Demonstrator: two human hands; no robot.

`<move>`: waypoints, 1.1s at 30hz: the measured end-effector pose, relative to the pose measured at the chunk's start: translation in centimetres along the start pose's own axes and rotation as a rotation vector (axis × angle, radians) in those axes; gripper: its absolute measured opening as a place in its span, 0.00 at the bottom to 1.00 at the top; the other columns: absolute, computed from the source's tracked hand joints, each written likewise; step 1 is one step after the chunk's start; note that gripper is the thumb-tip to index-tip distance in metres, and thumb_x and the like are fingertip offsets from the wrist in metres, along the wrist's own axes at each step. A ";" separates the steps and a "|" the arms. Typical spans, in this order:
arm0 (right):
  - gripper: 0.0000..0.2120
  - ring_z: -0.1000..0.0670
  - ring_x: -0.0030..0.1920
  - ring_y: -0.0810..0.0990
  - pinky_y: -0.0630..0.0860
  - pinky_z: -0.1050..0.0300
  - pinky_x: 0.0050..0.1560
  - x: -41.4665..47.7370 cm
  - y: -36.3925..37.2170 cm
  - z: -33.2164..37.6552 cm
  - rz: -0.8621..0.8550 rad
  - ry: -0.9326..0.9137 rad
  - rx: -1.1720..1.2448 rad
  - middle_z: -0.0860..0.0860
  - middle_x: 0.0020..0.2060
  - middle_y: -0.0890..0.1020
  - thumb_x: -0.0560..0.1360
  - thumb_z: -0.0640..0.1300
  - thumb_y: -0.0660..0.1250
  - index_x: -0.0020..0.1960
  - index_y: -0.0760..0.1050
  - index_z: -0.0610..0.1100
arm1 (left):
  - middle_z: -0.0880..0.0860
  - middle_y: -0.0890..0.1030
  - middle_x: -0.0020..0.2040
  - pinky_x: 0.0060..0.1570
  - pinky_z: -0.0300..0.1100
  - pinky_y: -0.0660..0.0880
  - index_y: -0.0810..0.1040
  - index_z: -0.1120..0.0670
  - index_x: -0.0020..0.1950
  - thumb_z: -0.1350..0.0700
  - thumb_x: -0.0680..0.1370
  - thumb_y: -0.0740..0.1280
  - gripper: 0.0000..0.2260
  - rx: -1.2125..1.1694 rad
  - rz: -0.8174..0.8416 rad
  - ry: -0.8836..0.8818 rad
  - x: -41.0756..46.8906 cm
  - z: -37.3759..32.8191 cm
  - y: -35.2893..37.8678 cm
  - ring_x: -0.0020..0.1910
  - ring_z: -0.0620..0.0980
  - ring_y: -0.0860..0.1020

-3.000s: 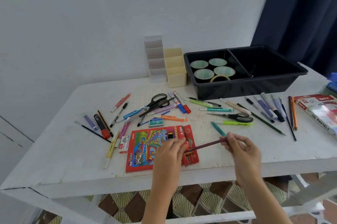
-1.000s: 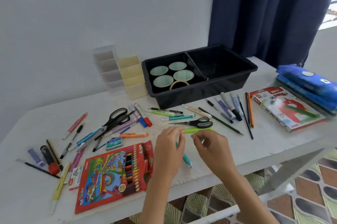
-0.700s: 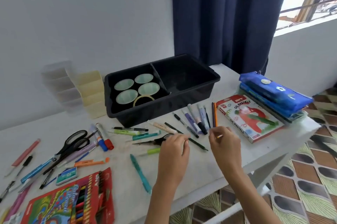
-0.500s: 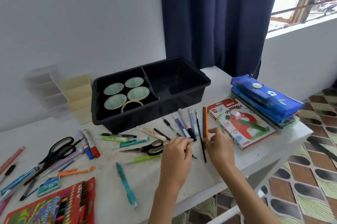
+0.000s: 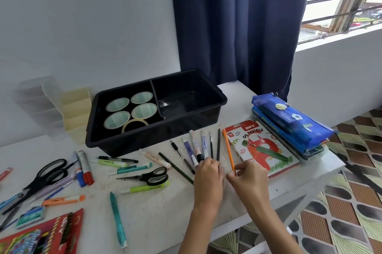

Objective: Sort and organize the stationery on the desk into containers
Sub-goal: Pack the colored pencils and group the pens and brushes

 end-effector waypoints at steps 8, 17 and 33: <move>0.09 0.56 0.33 0.79 0.71 0.71 0.31 0.4 -3.0 -0.9 0.046 -0.021 0.135 0.51 0.32 0.80 0.68 0.36 0.72 0.48 0.80 0.40 | 0.51 0.80 0.39 0.39 0.39 0.78 0.83 0.56 0.48 0.59 0.66 0.77 0.12 0.075 -0.176 -0.107 0.2 -1.1 1.8 0.40 0.49 0.79; 0.15 0.53 0.35 0.79 0.71 0.69 0.32 -0.5 -1.5 0.2 0.105 -0.012 0.267 0.49 0.35 0.81 0.72 0.38 0.70 0.59 0.77 0.39 | 0.50 0.76 0.47 0.49 0.30 0.75 0.80 0.58 0.59 0.65 0.74 0.70 0.14 -0.412 -0.448 -0.138 -1.6 -0.5 -3.5 0.48 0.45 0.79; 0.08 0.47 0.39 0.75 0.76 0.48 0.39 -10.1 6.7 7.8 0.333 -0.116 0.491 0.44 0.40 0.79 0.77 0.40 0.64 0.52 0.81 0.47 | 0.54 0.84 0.50 0.52 0.37 0.77 0.80 0.61 0.56 0.65 0.75 0.66 0.10 -0.818 -0.771 -0.150 -10.5 9.1 -20.8 0.53 0.47 0.81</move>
Point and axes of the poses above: each hand's wrist, its own x-axis towards the middle knuckle, its own y-axis out of the palm, z = x × y, the point moved 1 cm from there along x, towards the middle knuckle
